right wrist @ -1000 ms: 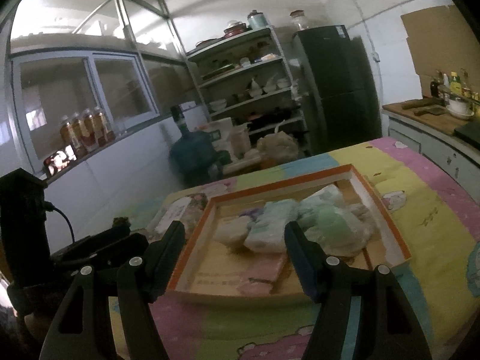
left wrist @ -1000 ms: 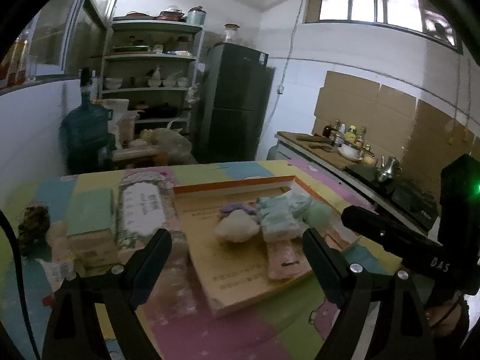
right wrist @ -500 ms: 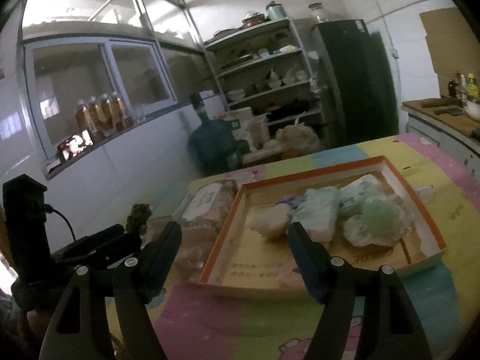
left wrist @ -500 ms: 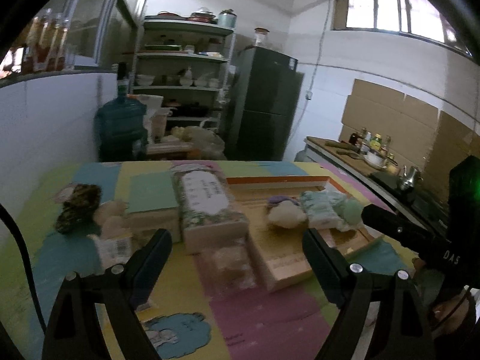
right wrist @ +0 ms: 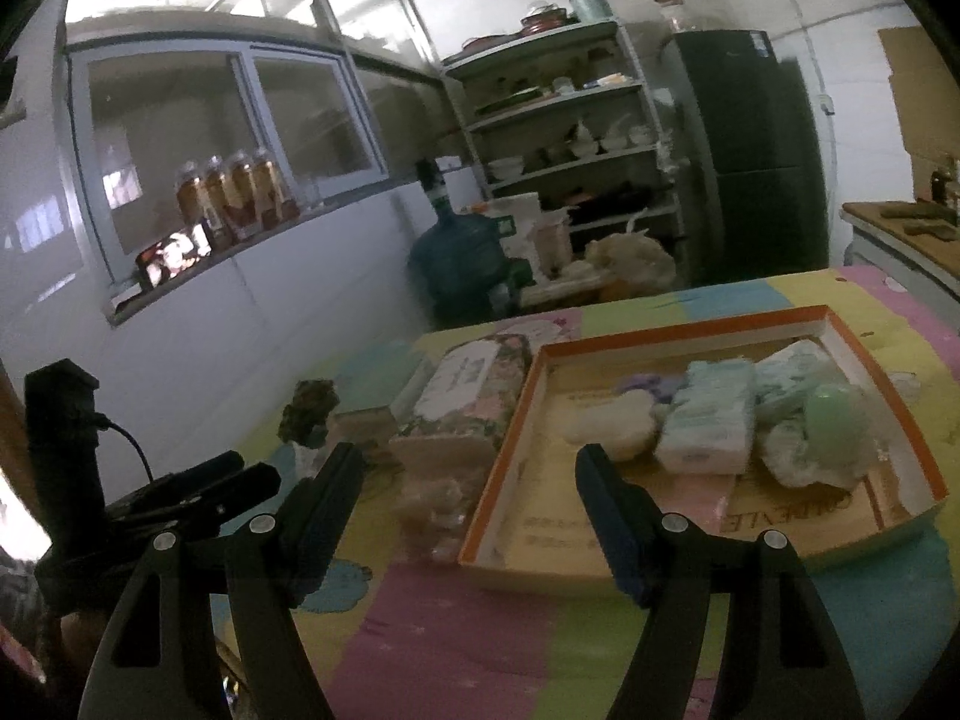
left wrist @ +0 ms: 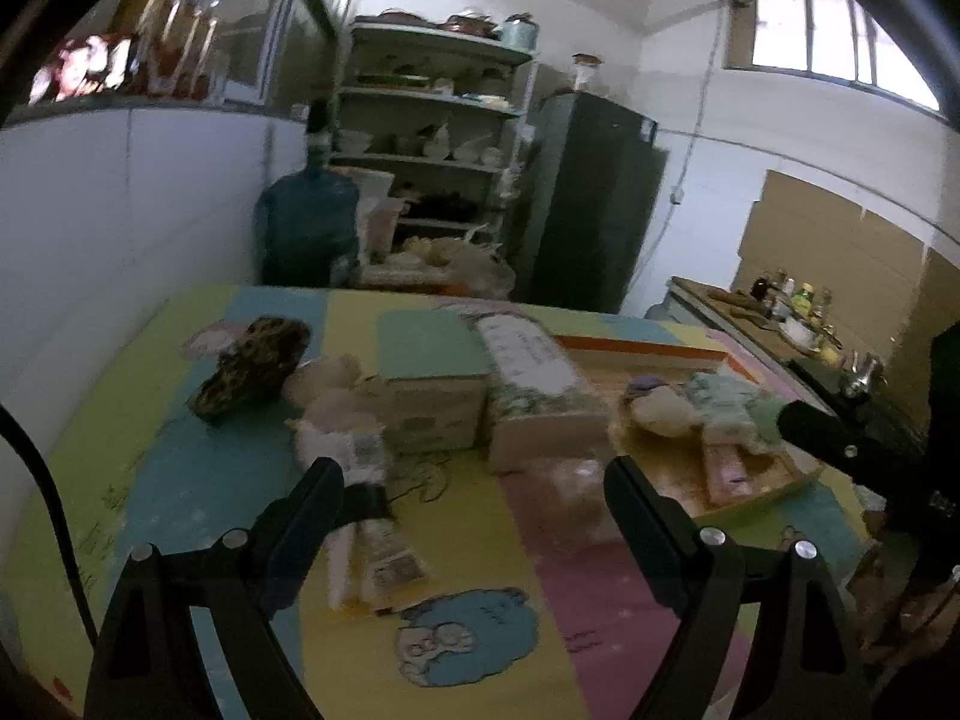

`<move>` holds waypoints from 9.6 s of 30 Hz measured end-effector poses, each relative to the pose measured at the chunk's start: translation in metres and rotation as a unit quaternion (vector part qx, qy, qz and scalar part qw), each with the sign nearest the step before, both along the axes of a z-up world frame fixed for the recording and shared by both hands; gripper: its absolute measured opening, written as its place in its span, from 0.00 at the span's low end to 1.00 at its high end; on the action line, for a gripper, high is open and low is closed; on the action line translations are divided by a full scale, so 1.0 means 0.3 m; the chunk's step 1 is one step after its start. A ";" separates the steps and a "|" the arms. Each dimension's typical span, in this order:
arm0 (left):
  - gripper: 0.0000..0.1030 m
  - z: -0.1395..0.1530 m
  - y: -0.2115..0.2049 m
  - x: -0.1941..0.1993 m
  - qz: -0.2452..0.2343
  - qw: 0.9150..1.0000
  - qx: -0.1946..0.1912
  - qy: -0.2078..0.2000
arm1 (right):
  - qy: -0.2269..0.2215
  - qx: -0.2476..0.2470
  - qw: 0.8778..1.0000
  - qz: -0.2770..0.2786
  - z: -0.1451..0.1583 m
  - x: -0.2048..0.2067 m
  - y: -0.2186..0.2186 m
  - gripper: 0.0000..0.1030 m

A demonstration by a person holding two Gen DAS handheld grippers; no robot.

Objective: Organize soft objects
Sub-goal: 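Close the left tool on the white plastic bag with a black band, then lift the white bag with the left tool while the right tool moves over the table, then carry the white banded bag with the left tool over the cardboard box, then lower the white bag into the box and open the left tool, then withdraw the open left tool from the box back toward the table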

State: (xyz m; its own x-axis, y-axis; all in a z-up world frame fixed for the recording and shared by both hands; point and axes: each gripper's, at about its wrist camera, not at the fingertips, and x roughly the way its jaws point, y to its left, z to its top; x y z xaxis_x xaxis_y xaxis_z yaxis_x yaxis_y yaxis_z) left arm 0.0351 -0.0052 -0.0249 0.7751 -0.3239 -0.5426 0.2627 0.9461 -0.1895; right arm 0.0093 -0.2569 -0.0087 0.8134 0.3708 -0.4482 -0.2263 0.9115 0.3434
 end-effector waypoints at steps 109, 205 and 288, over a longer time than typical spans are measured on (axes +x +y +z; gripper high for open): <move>0.38 -0.117 0.167 0.149 -0.007 0.997 -0.027 0.071 | 0.088 -0.104 0.991 0.017 -0.148 0.188 0.343 0.45; 0.38 -0.124 -0.675 0.225 -0.162 0.982 0.034 0.091 | 0.059 0.000 0.991 -0.121 -0.148 0.070 -0.432 0.45; 0.79 -0.032 -0.609 0.120 -0.140 0.989 0.029 0.042 | 0.015 0.012 0.994 -0.112 -0.079 0.000 -0.385 0.66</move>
